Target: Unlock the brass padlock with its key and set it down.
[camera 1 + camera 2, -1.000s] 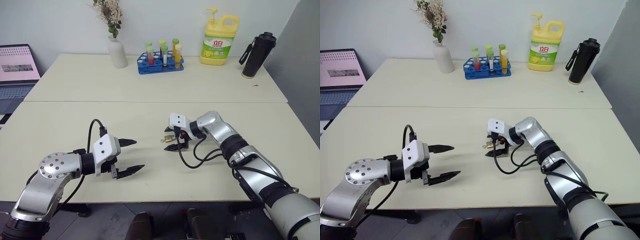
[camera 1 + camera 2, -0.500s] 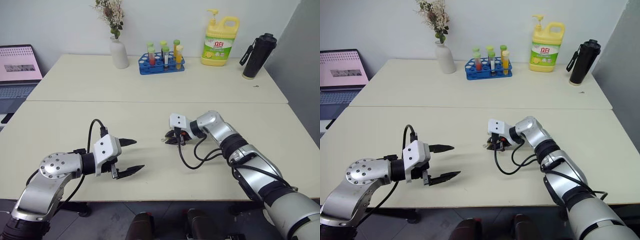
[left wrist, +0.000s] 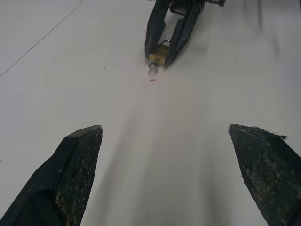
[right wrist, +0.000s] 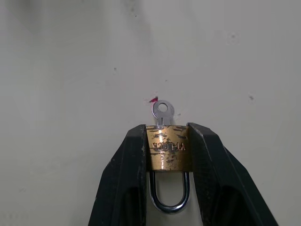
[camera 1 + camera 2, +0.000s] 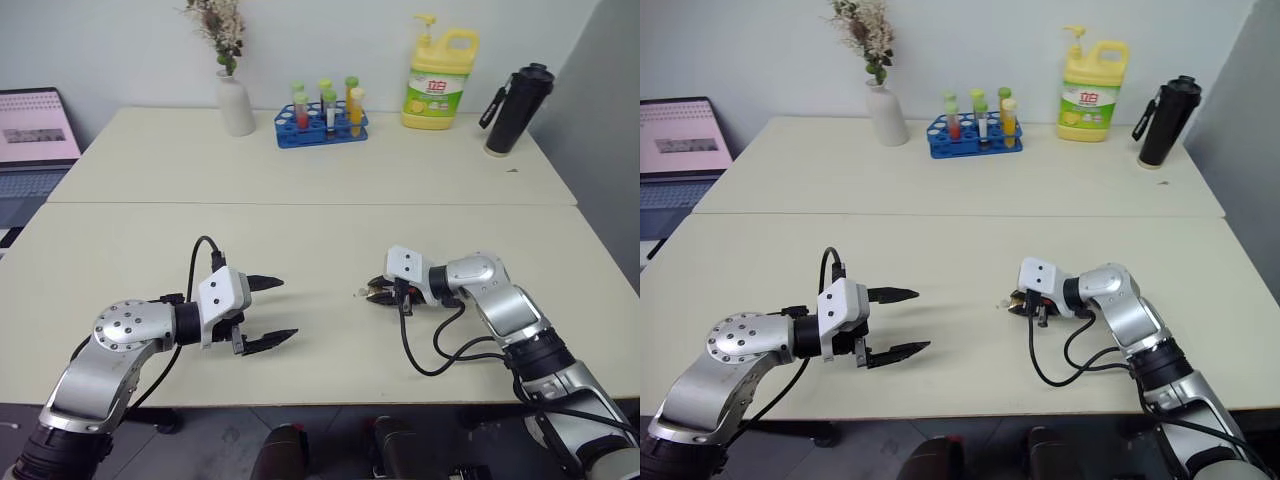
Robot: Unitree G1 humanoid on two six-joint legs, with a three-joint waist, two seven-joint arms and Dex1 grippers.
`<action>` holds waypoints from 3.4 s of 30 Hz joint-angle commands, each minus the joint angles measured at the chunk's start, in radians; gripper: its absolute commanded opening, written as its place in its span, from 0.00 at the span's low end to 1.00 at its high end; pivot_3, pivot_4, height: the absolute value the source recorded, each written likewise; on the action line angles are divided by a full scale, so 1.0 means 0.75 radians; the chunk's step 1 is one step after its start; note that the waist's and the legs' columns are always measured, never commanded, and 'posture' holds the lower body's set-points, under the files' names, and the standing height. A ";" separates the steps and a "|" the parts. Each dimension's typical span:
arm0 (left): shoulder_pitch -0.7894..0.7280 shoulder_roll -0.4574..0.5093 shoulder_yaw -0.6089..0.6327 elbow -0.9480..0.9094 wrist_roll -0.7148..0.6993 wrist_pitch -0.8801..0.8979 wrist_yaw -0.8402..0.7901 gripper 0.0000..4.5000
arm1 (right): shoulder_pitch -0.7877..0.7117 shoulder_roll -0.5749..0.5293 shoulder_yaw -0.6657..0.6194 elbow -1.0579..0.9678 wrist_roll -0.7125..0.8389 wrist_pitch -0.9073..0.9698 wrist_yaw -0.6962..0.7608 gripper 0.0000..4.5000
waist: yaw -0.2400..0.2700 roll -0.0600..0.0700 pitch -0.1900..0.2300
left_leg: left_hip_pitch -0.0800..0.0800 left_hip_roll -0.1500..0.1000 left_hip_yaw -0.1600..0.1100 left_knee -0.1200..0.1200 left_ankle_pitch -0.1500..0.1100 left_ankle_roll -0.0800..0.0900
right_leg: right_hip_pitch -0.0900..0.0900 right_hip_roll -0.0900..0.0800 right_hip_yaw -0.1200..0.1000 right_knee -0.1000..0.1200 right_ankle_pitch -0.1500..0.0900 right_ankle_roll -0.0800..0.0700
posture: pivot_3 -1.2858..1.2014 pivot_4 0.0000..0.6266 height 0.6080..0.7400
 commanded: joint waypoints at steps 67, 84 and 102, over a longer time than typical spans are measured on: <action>-0.910 -0.327 -0.179 0.261 -0.357 0.643 -0.048 0.00 | 0.262 -0.243 -0.227 -0.544 -0.504 -1.092 -0.829 0.20 | 0.013 -0.003 0.000 | -0.001 -0.003 0.000 0.003 0.001 -0.001 | 0.002 0.003 0.003 0.001 0.001 0.000 | 0.52 0.24 1.00; -0.846 -0.323 -0.324 0.296 0.114 -0.337 -0.254 0.00 | 0.269 -0.221 -0.226 -0.542 -0.457 -1.053 -0.794 0.20 | 0.014 -0.003 0.000 | -0.001 -0.004 0.002 0.003 0.001 -0.001 | 0.002 0.003 0.004 0.000 0.002 -0.001 | 0.52 0.24 1.00; -0.890 -0.364 -0.210 0.295 -0.096 0.254 -0.080 0.39 | 0.257 -0.210 -0.230 -0.532 -0.449 -1.044 -0.791 0.20 | 0.013 -0.003 0.000 | -0.001 -0.004 0.001 0.004 0.001 -0.001 | 0.002 0.004 0.002 0.001 0.001 0.000 | 0.52 0.24 1.00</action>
